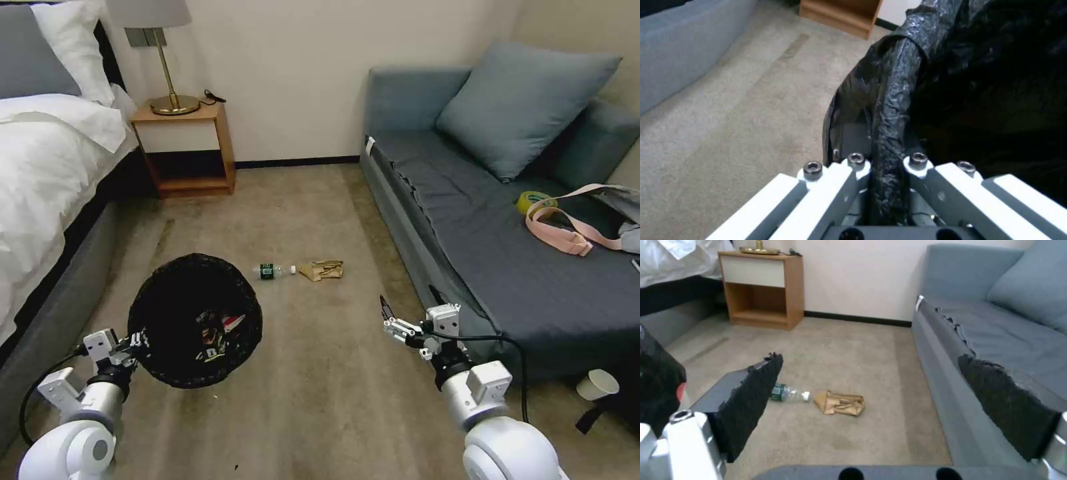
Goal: Pick up the trash bin, then pick up the garbage on the floor and place it into the trash bin.
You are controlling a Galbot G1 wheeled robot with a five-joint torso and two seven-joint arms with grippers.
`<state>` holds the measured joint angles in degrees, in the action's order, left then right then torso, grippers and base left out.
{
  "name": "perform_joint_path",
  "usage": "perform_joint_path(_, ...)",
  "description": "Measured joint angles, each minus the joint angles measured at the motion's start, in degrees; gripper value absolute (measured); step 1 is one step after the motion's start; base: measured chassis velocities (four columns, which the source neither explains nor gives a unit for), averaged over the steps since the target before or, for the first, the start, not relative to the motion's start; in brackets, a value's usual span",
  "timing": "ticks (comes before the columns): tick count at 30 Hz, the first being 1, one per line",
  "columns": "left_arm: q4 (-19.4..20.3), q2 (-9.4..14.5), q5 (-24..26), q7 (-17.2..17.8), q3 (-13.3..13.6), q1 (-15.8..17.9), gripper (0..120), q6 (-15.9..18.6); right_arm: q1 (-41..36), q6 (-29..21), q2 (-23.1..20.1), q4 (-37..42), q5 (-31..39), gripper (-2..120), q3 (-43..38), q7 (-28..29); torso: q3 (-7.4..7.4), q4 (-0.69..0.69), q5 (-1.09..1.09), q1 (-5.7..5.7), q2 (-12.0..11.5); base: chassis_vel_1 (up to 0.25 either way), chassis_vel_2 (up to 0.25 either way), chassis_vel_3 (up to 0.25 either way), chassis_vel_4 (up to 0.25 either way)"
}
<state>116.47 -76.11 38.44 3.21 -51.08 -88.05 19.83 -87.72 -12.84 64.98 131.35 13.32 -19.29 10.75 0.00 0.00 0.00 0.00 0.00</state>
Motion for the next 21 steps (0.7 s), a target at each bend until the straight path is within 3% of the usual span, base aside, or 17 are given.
perform_joint_path(9, -0.63, 0.05, 0.58, 0.09, -0.85, 0.52, 1, -0.04, 0.85, 0.07, 0.10, -0.65, 0.21, 100, 0.37, -0.30, 0.00, 0.00, 0.00, 0.00, 0.00, 0.000, 0.000, 0.000, 0.000)
perform_joint_path(21, -0.69, 0.23, 1.12, 0.43, -1.77, 0.63, 1, -0.04, 1.95, 0.23, -0.63, -1.27, 0.87, 100, 0.79, -0.75, 0.01, 0.00, 0.00, 0.00, 0.00, -0.060, 0.073, 0.076, -0.060)
